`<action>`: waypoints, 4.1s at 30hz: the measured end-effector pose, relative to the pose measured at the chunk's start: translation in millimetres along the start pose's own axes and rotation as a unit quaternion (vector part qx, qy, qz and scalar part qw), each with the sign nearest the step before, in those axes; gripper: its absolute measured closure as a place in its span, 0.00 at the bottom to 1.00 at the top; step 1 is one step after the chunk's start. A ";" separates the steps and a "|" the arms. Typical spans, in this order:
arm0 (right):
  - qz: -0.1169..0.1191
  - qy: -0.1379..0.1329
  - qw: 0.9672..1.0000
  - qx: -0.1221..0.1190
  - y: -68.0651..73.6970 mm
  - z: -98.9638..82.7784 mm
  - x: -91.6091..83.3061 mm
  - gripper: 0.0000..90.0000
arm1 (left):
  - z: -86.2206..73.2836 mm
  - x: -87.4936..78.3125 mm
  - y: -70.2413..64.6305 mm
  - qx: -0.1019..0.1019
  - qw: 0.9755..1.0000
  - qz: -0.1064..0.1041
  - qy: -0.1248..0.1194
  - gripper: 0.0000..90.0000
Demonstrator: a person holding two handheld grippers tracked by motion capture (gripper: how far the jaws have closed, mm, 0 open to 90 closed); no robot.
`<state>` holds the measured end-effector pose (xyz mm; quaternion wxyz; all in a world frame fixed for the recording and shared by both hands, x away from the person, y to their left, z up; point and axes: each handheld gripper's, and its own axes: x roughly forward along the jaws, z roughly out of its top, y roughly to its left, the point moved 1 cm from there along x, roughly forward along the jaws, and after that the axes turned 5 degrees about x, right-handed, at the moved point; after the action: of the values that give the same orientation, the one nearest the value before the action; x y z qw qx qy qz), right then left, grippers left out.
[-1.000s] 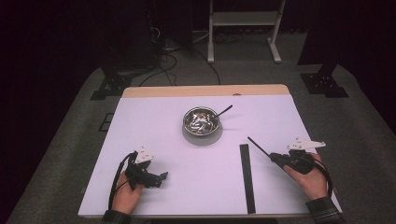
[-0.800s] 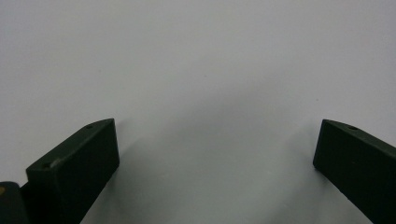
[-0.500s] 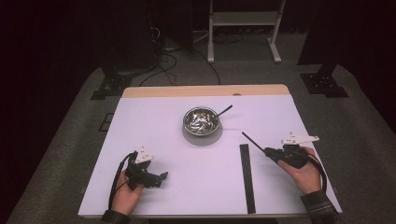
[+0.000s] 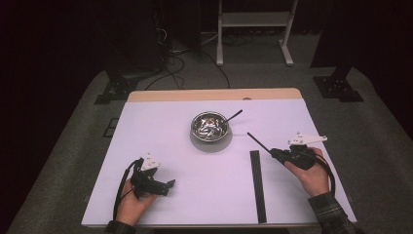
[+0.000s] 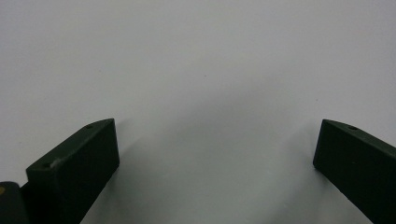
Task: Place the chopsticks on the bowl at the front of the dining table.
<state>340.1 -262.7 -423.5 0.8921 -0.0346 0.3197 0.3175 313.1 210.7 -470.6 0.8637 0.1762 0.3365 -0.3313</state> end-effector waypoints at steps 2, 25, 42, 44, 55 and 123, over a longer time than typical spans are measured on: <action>0.001 -0.001 1.000 0.002 -0.8 1.1 1.1 0.95 | 0.0 0.0 0.0 0.000 1.000 0.000 0.000 0.00; 0.017 -0.015 1.000 -0.001 4.2 24.3 11.7 0.95 | 0.0 0.0 0.0 0.000 1.000 0.000 0.000 0.00; 0.028 -0.026 0.999 -0.014 11.4 47.8 21.2 0.95 | 0.0 0.0 0.0 0.000 1.000 0.000 0.000 0.00; 0.028 -0.027 0.999 -0.014 13.1 50.9 22.8 0.95 | 0.0 0.1 0.0 0.000 1.000 0.000 0.000 0.00; 0.032 -0.029 0.999 -0.019 19.0 63.8 31.7 0.95 | 0.0 0.1 -0.1 -0.001 1.000 0.000 0.000 0.00; 0.041 0.021 0.999 -0.025 46.8 141.8 159.1 0.95 | -0.2 0.3 0.1 0.000 1.000 0.000 -0.002 0.00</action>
<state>484.8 -101.4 -398.7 0.8704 -0.0507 0.3310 0.3608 313.2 210.7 -470.9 0.8642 0.1758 0.3351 -0.3315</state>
